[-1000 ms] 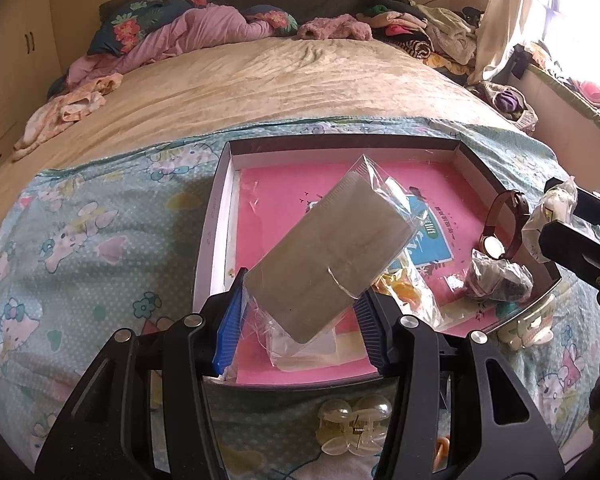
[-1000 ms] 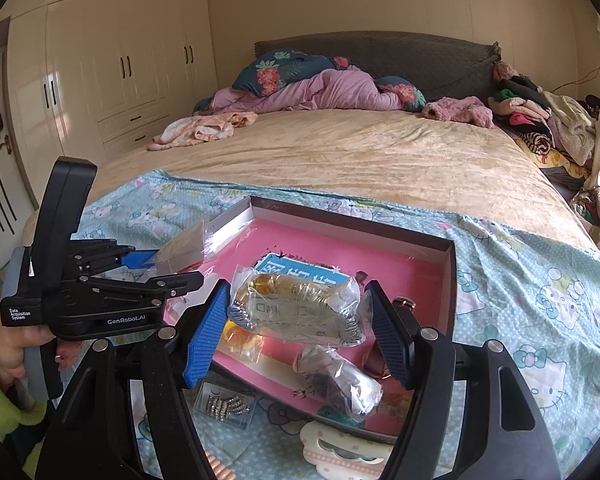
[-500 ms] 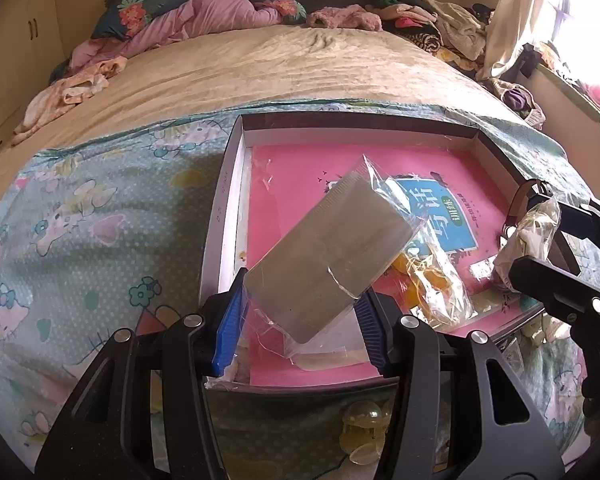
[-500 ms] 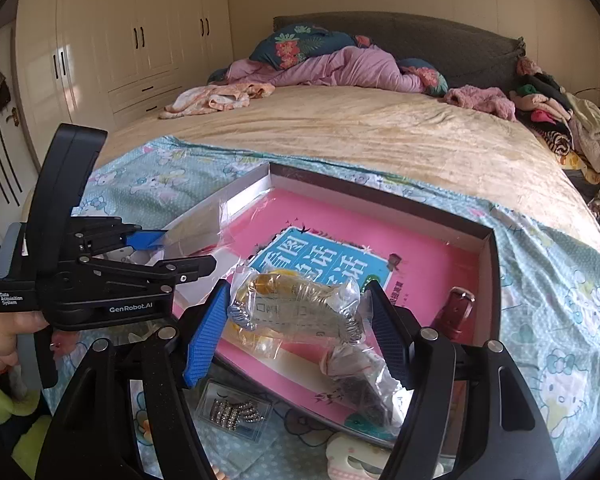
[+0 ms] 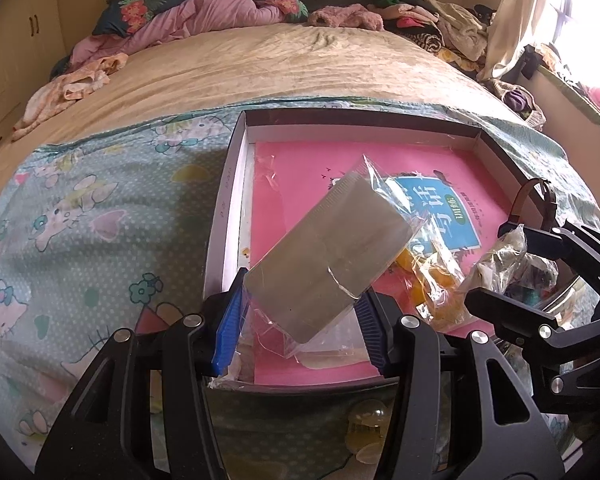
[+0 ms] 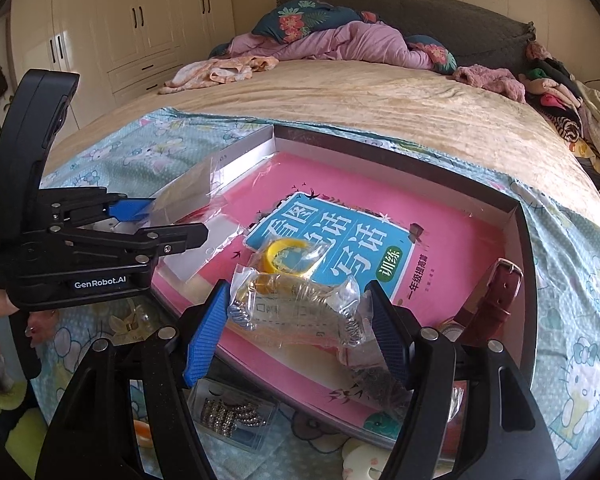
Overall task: Organize jewelry
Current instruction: 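Lower both held items into the pink tray and open both tools, then withdraw both open tools from the tray toward the remaining items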
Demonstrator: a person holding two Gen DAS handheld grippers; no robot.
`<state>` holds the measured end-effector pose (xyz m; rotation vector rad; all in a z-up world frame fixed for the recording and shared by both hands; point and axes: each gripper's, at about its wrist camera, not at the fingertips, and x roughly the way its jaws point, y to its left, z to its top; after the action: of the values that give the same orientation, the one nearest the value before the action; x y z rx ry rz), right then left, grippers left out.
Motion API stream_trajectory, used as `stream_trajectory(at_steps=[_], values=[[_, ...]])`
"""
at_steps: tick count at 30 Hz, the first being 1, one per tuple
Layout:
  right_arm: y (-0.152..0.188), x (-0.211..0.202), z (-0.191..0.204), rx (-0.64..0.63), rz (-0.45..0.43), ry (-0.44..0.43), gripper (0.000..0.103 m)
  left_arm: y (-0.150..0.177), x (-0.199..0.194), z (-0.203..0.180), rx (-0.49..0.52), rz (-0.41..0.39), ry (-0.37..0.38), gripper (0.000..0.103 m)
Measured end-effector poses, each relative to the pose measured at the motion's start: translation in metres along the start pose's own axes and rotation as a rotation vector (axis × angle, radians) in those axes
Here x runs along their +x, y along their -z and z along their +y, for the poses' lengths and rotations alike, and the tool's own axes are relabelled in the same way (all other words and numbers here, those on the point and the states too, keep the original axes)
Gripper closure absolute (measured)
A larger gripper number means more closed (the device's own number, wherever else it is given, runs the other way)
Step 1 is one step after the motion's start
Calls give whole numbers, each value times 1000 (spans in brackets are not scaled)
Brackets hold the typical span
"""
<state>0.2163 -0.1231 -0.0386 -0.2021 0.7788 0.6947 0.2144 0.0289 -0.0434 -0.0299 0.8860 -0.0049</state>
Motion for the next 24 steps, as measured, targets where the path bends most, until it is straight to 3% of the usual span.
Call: stream_trajectory(at_steps=[9, 16, 24], values=[[1, -1, -1, 25, 12, -22, 33, 0, 1, -3, 4, 10, 8, 59], [4, -28, -6, 77, -28, -35, 25, 0, 0, -7, 3, 18, 10, 58], [10, -70, -20, 132, -93, -8, 12, 1, -8, -6, -6, 9, 4, 43]])
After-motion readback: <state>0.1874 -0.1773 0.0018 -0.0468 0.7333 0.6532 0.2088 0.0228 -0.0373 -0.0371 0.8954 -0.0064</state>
